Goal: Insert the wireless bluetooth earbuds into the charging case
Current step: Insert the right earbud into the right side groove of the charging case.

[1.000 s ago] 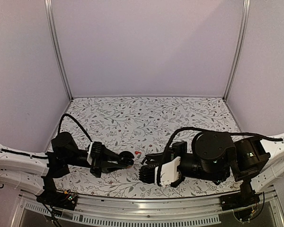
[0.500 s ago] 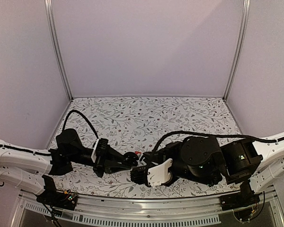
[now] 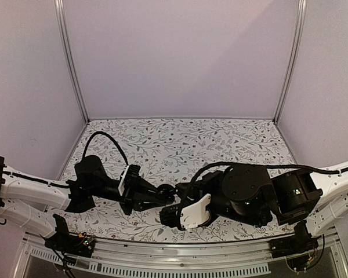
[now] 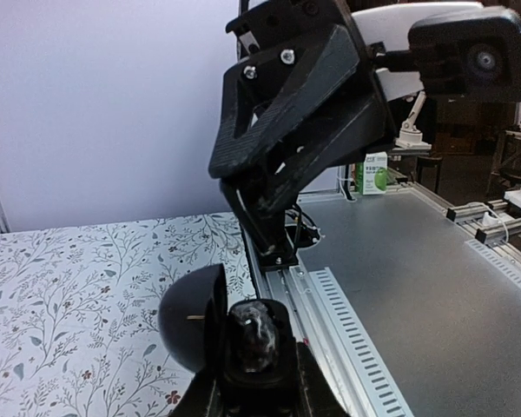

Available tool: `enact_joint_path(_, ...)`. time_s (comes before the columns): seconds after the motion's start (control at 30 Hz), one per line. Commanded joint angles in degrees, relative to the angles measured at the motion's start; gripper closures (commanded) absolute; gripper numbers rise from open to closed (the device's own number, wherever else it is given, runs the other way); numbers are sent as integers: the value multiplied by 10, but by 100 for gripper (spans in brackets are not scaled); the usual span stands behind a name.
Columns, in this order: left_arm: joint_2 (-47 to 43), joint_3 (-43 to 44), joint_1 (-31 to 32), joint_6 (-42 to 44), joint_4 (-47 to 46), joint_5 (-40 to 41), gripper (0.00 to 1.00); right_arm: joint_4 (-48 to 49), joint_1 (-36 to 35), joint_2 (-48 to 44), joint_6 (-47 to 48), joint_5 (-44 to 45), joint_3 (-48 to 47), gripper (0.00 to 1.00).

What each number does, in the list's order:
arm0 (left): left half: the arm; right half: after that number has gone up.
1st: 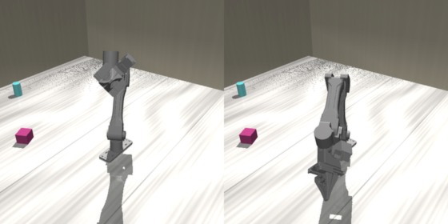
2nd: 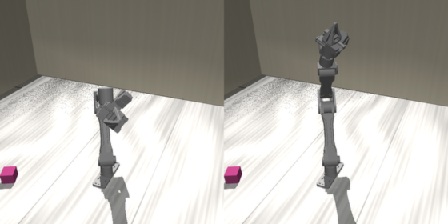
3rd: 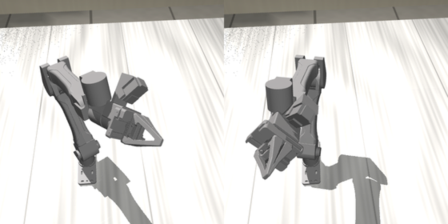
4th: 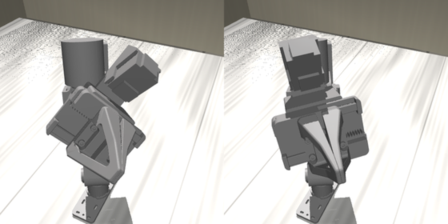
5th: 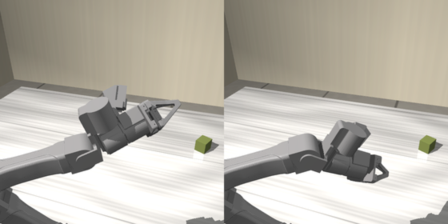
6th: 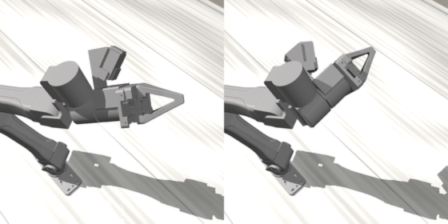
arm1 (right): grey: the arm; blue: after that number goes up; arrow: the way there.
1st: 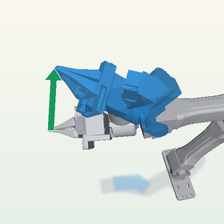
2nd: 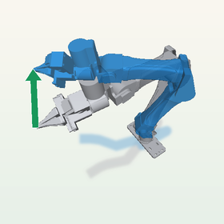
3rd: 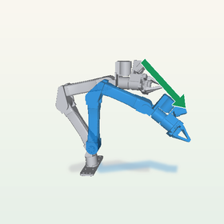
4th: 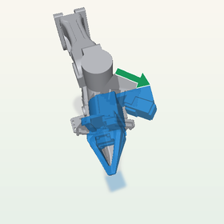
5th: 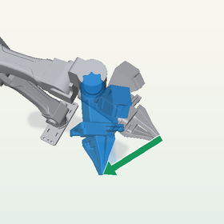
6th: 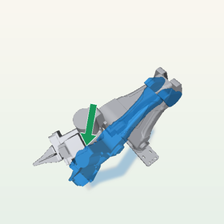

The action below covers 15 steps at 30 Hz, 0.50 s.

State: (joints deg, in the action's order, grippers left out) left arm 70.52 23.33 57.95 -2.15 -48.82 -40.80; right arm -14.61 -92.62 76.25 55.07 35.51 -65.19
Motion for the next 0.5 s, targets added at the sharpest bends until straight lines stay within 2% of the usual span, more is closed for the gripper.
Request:
enact_joint_path(0.0,-1,8,-9,-27,-34,-21,100,0,-4,4,11,9,-13,92)
enact_joint_path(0.47,-5,10,-15,-49,-27,-16,100,17,-4,24,23,20,-12,93)
